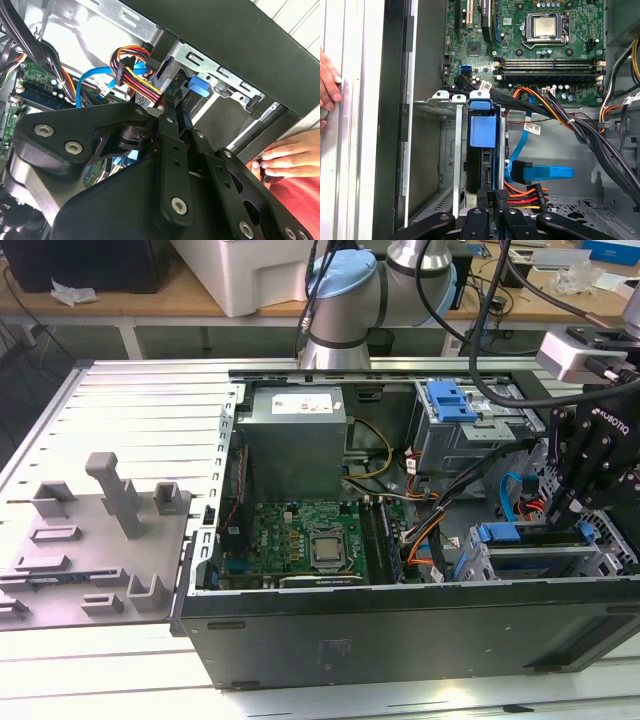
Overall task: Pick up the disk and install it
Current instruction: 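Insert the first disk wire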
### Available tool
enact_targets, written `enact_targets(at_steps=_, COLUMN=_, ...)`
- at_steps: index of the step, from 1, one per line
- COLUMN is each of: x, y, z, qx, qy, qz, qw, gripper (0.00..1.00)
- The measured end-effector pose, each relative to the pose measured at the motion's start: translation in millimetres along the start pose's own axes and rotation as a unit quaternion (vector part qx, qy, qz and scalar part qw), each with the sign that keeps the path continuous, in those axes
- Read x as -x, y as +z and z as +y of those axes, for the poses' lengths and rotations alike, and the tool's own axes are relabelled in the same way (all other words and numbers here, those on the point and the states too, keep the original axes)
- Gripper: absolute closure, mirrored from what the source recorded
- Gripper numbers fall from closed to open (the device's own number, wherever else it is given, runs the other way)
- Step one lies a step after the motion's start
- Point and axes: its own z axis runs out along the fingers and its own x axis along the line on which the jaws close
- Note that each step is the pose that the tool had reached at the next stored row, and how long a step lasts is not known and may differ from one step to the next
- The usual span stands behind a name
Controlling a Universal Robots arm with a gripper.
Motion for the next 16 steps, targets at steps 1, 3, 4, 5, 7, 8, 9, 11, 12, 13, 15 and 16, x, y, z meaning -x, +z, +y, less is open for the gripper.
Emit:
enact_targets(at_steps=1, x=0.0, y=0.1, z=0.0, qx=0.0, qy=0.0, qz=0.0, qw=1.0, gripper=0.82)
enact_targets(at_steps=3, x=0.0, y=0.2, z=0.0, qx=0.0, qy=0.0, qz=0.0, qw=1.0, gripper=0.82)
enact_targets(at_steps=4, x=0.0, y=0.2, z=0.0, qx=0.0, qy=0.0, qz=0.0, qw=1.0, gripper=0.82)
enact_targets(at_steps=5, x=0.0, y=0.2, z=0.0, qx=0.0, qy=0.0, qz=0.0, qw=1.0, gripper=0.82)
enact_targets(at_steps=7, x=0.1, y=0.2, z=0.1, qx=0.0, qy=0.0, qz=-0.0001, qw=1.0, gripper=0.82)
enact_targets(at_steps=8, x=0.0, y=0.3, z=0.2, qx=0.0, qy=0.0, qz=-0.0001, qw=1.0, gripper=0.82)
enact_targets(at_steps=9, x=0.0, y=0.3, z=0.3, qx=0.0, qy=0.0, qz=-0.0001, qw=1.0, gripper=0.82)
enact_targets(at_steps=11, x=-0.1, y=-1.2, z=0.5, qx=0.0, qy=0.0, qz=0.0002, qw=1.0, gripper=0.82)
enact_targets(at_steps=12, x=-0.1, y=-1.5, z=0.5, qx=0.0, qy=0.0, qz=0.0003, qw=1.0, gripper=0.82)
enact_targets(at_steps=13, x=-0.1, y=-1.5, z=0.5, qx=0.0, qy=0.0, qz=0.0003, qw=1.0, gripper=0.82)
enact_targets(at_steps=15, x=-0.1, y=-1.7, z=0.5, qx=0.0, qy=0.0, qz=0.0006, qw=1.0, gripper=0.82)
enact_targets(at_steps=16, x=0.0, y=-1.8, z=0.5, qx=0.0, qy=0.0, qz=0.0008, qw=1.0, gripper=0.82)
